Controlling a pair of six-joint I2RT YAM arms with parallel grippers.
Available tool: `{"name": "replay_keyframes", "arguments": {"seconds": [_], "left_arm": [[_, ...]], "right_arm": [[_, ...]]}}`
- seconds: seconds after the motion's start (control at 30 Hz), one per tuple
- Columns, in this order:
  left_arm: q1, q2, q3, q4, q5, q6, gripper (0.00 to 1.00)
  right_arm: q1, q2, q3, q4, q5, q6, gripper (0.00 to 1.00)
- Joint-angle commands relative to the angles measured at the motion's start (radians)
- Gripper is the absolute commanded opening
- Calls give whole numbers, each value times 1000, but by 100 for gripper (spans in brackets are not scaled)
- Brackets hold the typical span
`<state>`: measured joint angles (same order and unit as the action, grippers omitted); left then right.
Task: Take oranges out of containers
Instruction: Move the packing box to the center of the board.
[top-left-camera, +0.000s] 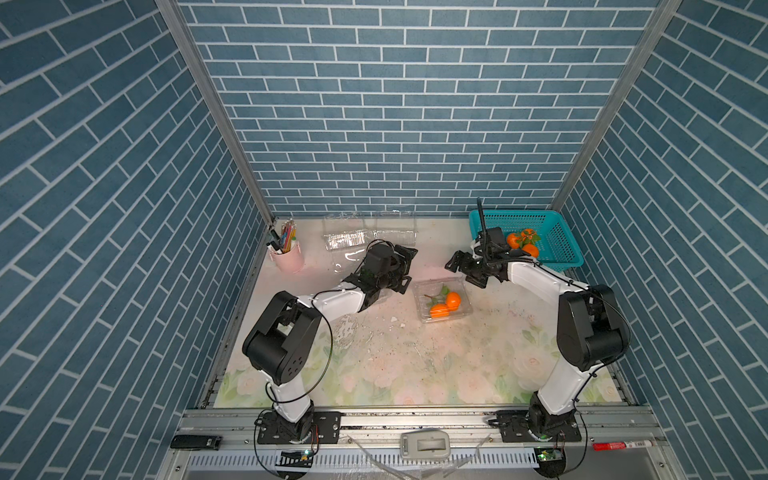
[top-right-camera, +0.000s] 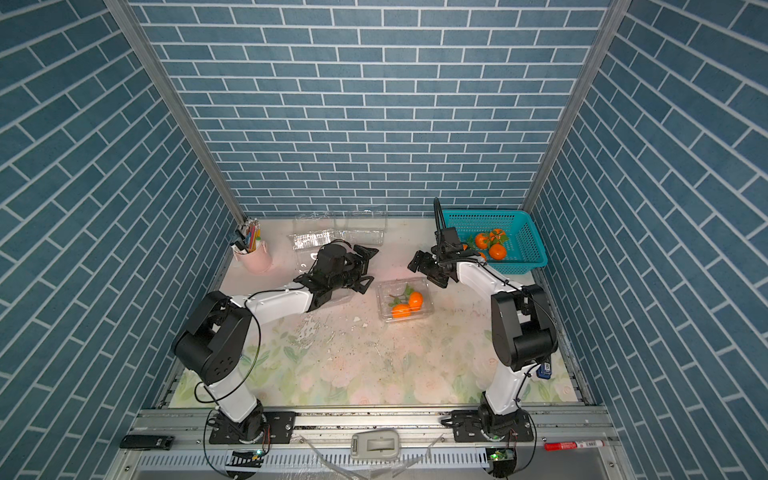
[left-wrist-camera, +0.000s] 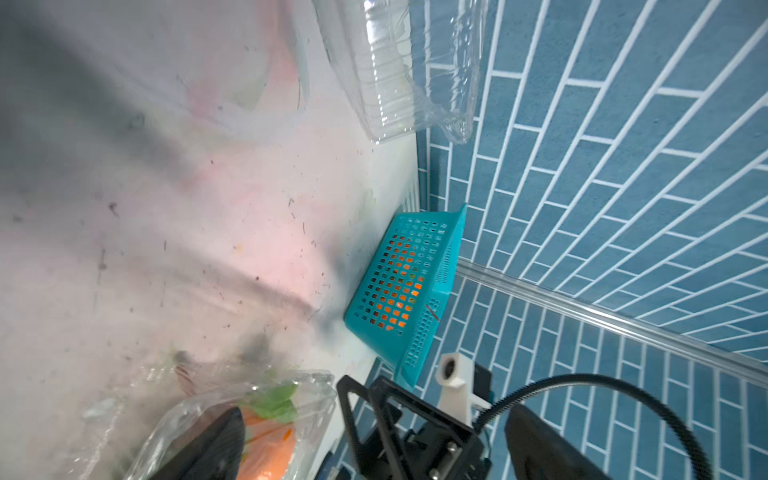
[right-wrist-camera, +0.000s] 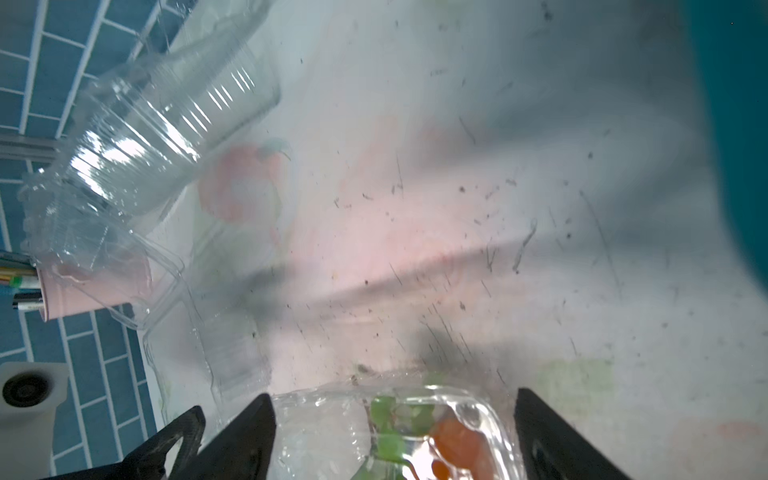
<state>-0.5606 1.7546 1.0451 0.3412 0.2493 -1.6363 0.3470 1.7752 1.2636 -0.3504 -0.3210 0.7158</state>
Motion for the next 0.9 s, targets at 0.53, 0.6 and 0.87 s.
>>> {"name": "replay_keyframes", "arguments": {"seconds": [0.53, 0.6, 0.87], "left_arm": [[20, -121, 85, -648, 223, 795, 99], [11, -100, 81, -644, 234, 797, 99], [-38, 28, 95, -503, 286, 742, 99]], "right_arm": [[21, -176, -206, -12, -13, -115, 90], [30, -161, -213, -1, -22, -115, 89], [70, -122, -241, 101, -54, -21, 84]]}}
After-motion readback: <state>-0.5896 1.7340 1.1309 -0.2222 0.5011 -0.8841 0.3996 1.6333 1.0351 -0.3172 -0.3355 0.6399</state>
